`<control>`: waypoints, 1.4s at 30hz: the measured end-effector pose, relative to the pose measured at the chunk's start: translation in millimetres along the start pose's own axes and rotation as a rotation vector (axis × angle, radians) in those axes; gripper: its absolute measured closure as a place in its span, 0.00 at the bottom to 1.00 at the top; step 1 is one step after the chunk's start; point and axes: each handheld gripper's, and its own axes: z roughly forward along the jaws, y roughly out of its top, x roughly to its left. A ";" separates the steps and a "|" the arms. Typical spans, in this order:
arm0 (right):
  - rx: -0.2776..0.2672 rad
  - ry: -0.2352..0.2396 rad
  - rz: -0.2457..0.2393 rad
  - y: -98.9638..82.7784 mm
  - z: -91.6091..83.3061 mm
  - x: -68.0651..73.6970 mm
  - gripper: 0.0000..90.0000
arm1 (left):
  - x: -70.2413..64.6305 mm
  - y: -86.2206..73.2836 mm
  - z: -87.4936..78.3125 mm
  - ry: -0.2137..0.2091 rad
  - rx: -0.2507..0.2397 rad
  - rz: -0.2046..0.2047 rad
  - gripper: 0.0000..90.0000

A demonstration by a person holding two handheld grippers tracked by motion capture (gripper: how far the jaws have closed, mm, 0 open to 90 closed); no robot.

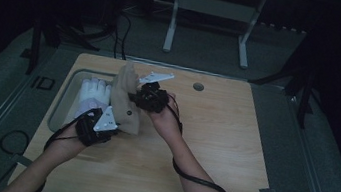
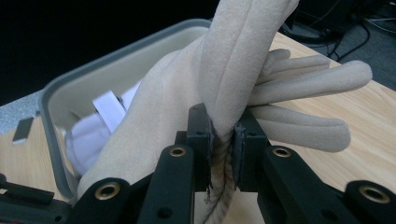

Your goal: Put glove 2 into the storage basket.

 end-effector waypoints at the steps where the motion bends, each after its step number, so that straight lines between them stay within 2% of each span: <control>1: 0.000 0.000 0.000 0.0 0.0 0.0 0.88 | 0.0 0.0 0.0 0.000 0.000 0.000 0.91; 5: 0.006 0.022 -0.017 14.5 19.1 12.7 0.88 | 9.5 -14.1 -12.3 0.024 0.018 -0.020 0.91; 13: 0.014 0.059 -0.024 27.8 53.6 31.6 0.88 | 22.6 -40.6 -27.5 0.051 0.050 -0.056 0.91; 22: 0.006 0.108 -0.057 49.0 83.6 55.8 0.88 | 33.8 -64.9 -44.4 0.087 0.043 -0.111 0.91; 23: 0.006 0.117 -0.059 49.1 86.8 55.6 0.88 | 34.8 -66.6 -42.6 0.089 0.043 -0.118 0.91; 26: 0.032 0.125 -0.033 43.4 99.5 51.0 0.88 | 39.2 -71.3 -29.2 0.056 0.066 -0.143 0.90; 27: 0.039 0.123 -0.022 40.9 102.8 49.6 0.88 | 40.7 -73.0 -22.8 0.037 0.082 -0.154 0.90; 30: 0.080 0.106 -0.001 30.6 113.9 45.4 0.88 | 40.8 -76.2 -12.6 0.017 0.104 -0.162 0.90; 36: 0.164 0.076 0.031 17.0 127.2 34.4 0.87 | 39.0 -80.1 -7.6 0.023 0.096 -0.170 0.90; 42: 0.178 0.042 0.047 10.4 134.4 28.5 0.86 | 43.3 -83.2 0.6 0.010 0.088 -0.215 0.89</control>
